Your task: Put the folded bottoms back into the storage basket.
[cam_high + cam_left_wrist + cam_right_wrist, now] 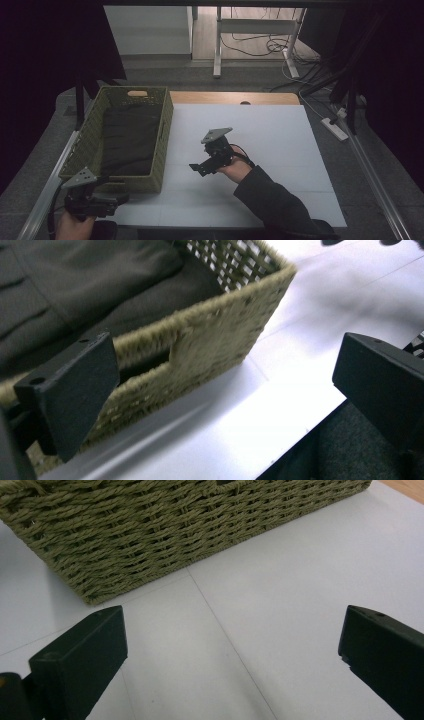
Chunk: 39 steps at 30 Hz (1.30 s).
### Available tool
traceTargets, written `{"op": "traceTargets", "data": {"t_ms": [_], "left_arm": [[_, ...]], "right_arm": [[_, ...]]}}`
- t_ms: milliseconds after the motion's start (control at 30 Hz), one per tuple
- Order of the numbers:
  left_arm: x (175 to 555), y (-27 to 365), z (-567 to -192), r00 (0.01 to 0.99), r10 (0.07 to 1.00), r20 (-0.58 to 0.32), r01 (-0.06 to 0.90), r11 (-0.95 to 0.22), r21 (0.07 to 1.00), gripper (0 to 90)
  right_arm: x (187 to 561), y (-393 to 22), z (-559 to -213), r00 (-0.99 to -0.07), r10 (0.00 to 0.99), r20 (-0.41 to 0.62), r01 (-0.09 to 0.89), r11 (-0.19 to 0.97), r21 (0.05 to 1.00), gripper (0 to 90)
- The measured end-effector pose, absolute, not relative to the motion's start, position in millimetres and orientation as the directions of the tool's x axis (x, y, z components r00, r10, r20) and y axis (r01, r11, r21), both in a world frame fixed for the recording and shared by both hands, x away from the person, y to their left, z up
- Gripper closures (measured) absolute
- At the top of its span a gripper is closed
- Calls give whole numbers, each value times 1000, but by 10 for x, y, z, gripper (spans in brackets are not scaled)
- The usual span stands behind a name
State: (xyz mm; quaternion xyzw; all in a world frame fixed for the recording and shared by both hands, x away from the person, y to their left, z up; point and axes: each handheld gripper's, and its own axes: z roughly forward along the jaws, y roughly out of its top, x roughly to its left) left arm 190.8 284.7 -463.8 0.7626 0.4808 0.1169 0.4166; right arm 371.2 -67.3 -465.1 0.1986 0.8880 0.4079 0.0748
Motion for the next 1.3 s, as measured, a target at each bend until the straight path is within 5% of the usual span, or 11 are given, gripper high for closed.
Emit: {"op": "traceTargets", "data": {"t_ms": [800,1300], "left_arm": [[1878,2918,-5013,524,834,-172,633,-246,734,0],[1890,2980,-5025,510,830,-227,645,-194,739,0]], "right_arm": [[3632,-872,-4637,-903,429,33,299,569,766,0],[3556,-1097,-4639,-893,448,41,311,549,776,0]]}}
